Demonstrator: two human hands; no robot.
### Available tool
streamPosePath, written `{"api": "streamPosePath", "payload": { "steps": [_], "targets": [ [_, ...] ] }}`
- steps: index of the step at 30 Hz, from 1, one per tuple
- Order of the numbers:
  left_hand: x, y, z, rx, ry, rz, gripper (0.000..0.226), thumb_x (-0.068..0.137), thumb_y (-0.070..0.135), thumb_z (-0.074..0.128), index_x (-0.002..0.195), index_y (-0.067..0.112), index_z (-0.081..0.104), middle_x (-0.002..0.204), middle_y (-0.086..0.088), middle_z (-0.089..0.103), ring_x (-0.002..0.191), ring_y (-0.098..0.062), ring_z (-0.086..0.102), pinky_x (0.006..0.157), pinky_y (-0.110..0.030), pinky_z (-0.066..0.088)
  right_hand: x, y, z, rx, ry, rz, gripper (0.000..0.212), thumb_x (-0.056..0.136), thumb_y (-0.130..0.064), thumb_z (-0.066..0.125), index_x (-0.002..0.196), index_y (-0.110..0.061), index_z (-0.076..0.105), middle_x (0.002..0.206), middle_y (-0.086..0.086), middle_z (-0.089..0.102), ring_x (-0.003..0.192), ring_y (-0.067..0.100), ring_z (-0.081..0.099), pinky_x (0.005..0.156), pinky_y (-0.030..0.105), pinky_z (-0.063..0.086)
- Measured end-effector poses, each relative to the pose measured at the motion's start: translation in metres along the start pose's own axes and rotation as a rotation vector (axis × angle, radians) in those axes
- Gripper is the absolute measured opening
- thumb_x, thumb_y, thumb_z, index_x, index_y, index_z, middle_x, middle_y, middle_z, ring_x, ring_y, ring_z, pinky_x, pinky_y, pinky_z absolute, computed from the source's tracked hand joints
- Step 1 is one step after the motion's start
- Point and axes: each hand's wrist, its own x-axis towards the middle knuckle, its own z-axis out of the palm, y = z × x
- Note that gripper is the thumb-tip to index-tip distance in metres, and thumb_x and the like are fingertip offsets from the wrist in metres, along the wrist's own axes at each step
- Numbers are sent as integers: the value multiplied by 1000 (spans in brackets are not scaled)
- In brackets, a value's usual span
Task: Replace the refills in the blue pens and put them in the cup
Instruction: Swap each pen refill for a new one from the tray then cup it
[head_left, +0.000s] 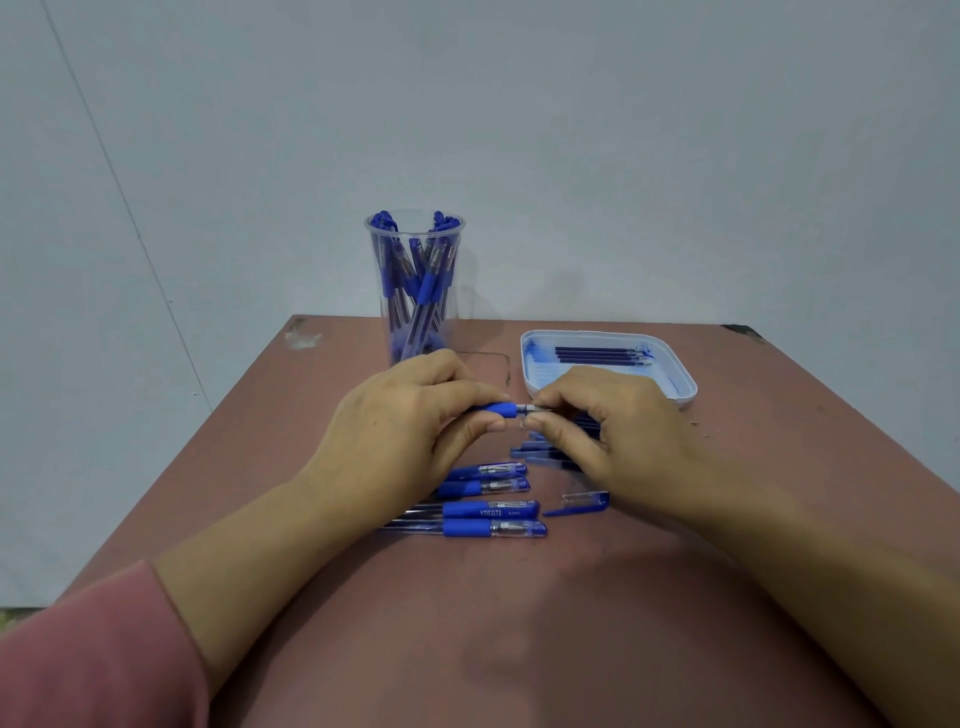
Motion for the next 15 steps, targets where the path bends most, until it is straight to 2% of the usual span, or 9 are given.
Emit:
{"api": "streamPosePath", "payload": {
  "steps": [2, 5, 8, 11, 13, 15],
  "targets": [
    [0, -1, 0, 2, -18, -18, 34, 94, 47, 49, 109, 27, 72, 87, 13, 59, 74, -2, 50, 59, -22, 47, 0, 1, -4, 49, -51, 74, 11, 88, -40, 64, 92, -30, 66, 81, -14, 64, 78, 6, 60, 67, 17, 46],
    [-1, -7, -1, -9, -28, -77, 38, 93, 52, 47, 109, 30, 72, 87, 17, 56, 74, 1, 46, 61, -18, 42, -2, 7, -20, 28, -183, 124, 20, 76, -56, 70, 91, -45, 63, 82, -18, 61, 82, 4, 60, 67, 12, 45],
    [-2, -11, -5, -24, -49, -112, 42, 91, 57, 44, 110, 32, 72, 89, 17, 57, 74, -1, 50, 62, -20, 43, -10, 8, -38, -13, -384, 169, 23, 70, -55, 75, 89, -43, 69, 91, -19, 56, 87, 2, 56, 69, 12, 41],
    [-2, -10, -7, -40, -65, -119, 40, 91, 57, 47, 111, 32, 72, 90, 17, 58, 75, -2, 53, 64, -21, 46, -13, 2, -41, -71, -542, 163, 17, 74, -52, 74, 89, -45, 71, 90, -19, 50, 92, -2, 50, 69, 9, 35],
    [-2, -9, -8, -52, -76, -118, 38, 90, 54, 50, 111, 31, 72, 90, 17, 58, 76, -2, 54, 65, -22, 48, -12, 0, -40, -76, -562, 156, 12, 77, -46, 73, 87, -42, 69, 90, -20, 52, 93, -3, 50, 72, 8, 37],
    [-2, -7, -9, -57, -86, -116, 36, 89, 50, 52, 111, 30, 72, 90, 17, 58, 78, -2, 55, 67, -23, 50, -12, 2, -42, -39, -510, 205, 10, 79, -43, 72, 86, -39, 66, 88, -20, 58, 88, -2, 55, 75, 15, 45]
  ]
}}
